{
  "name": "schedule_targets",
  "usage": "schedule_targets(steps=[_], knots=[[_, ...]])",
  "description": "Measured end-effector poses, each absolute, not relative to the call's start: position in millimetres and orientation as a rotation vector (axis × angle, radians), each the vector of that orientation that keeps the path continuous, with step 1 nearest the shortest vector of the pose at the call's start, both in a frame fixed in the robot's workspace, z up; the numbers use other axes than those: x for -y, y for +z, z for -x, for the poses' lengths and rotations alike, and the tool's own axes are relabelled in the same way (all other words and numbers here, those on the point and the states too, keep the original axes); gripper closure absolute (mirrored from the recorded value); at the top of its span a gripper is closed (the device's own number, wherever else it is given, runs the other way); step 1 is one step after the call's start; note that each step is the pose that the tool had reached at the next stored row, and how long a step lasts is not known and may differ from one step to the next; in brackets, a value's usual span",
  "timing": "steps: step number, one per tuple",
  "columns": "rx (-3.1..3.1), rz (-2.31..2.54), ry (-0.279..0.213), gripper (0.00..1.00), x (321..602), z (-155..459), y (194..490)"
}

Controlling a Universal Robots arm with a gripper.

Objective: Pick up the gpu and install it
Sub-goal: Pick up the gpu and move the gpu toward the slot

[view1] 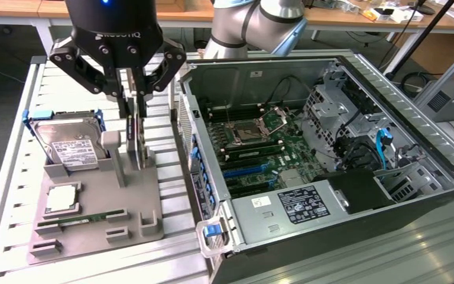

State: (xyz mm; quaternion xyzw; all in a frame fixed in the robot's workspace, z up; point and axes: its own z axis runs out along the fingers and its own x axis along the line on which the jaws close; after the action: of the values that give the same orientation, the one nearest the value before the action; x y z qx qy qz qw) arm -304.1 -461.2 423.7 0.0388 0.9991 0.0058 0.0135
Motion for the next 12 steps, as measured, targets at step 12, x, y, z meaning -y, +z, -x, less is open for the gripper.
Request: schedule_targets(steps=[12], knots=[[-3.112,-0.121,0.018,0.73,461.1,304.1,434.2]])
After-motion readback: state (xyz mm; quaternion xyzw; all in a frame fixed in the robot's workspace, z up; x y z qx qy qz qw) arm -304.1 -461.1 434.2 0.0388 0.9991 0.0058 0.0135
